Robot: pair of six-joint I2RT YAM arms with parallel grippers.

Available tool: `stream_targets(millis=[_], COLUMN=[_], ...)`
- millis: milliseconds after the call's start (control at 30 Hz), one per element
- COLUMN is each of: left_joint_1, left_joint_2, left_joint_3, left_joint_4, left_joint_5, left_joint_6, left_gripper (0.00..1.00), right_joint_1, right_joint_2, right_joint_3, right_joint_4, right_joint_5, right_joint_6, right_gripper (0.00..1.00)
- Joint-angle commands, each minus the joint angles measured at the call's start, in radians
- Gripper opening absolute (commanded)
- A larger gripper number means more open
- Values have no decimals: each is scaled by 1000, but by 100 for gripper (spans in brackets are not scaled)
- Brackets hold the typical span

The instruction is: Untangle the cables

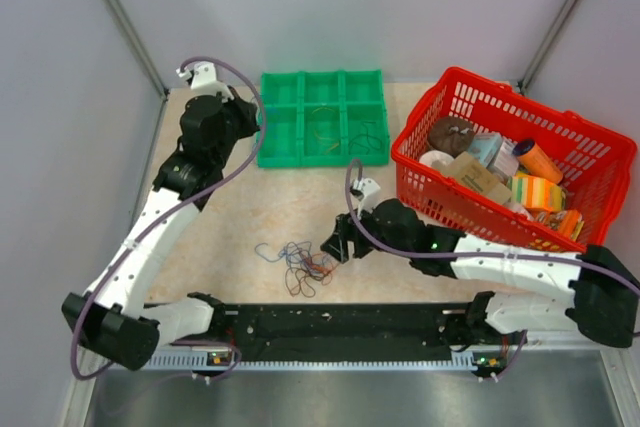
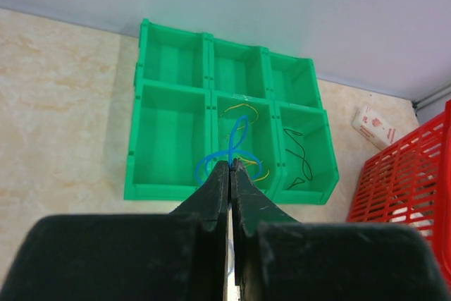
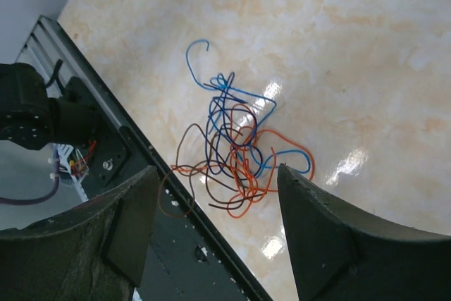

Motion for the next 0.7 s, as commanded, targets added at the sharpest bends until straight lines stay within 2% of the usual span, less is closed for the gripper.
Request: stream_targets(millis=[0, 200, 367, 500, 667], left_joint_1=[72, 153, 196, 206, 206], left_joint_2=[104, 248, 375, 444, 591], left_joint_3=[1, 21, 64, 64, 168], left_joint_4=[143, 241, 246, 306, 275], left_joint_5=[136, 242, 298, 288, 285], left_joint_6=[-94, -178, -200, -180, -136], left_gripper=[0, 0, 0, 0, 0], right_joint_1=[7, 5, 5, 7, 7], right_joint_2=[-114, -197, -242, -262, -280], right_joint_3=[15, 1, -22, -37, -23], right_joint_4=[-27, -55, -87, -109, -164], right_joint_5=[55, 79, 105, 122, 125], right_joint_6=[-51, -62, -65, -67, -51], right_gripper=[68, 69, 70, 70, 70])
